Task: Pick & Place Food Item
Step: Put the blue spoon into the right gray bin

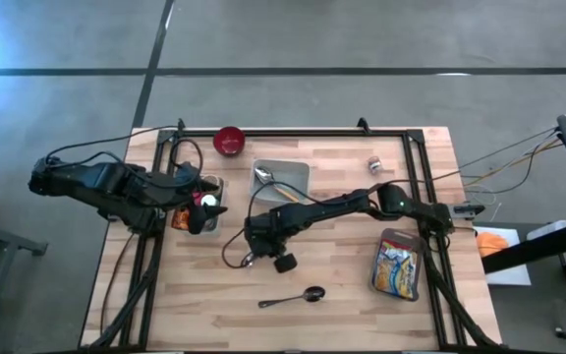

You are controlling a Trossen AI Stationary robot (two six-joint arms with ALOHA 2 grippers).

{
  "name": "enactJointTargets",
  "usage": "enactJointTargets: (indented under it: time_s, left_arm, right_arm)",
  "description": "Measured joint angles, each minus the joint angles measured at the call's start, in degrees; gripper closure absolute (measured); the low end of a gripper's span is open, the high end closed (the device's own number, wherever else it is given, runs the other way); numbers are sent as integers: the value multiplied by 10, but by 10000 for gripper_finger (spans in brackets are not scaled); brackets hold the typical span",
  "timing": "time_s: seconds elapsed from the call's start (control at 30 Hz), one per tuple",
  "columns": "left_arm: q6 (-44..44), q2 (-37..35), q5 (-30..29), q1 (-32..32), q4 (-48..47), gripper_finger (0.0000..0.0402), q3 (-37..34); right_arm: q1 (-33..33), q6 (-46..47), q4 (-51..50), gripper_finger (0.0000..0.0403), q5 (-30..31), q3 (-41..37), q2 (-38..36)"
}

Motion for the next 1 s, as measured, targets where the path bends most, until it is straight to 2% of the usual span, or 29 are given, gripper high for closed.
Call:
enactJointTargets:
  time_s: [0.1,0.3,0.5,0.63,0.83,1.0]
  left_arm:
    - [-3,-1,0,0,-2,30,0]
    - [-3,-1,0,0,-3,30,0]
    - [-3,-1,2,0,-7,30,0]
    - [-3,-3,2,0,-9,30,0]
    - [-3,-3,2,0,-11,30,0]
    - [-3,-3,1,0,-12,30,0]
  right_arm:
    - [2,29,-19,379,11,8,-5]
    - [3,97,-35,379,75,2,-42]
    - [2,136,-26,379,80,-27,-98]
    - [0,146,-17,379,115,-58,-152]
    - [-22,178,62,379,131,-142,-250]
    - [-73,223,151,379,136,-223,-320]
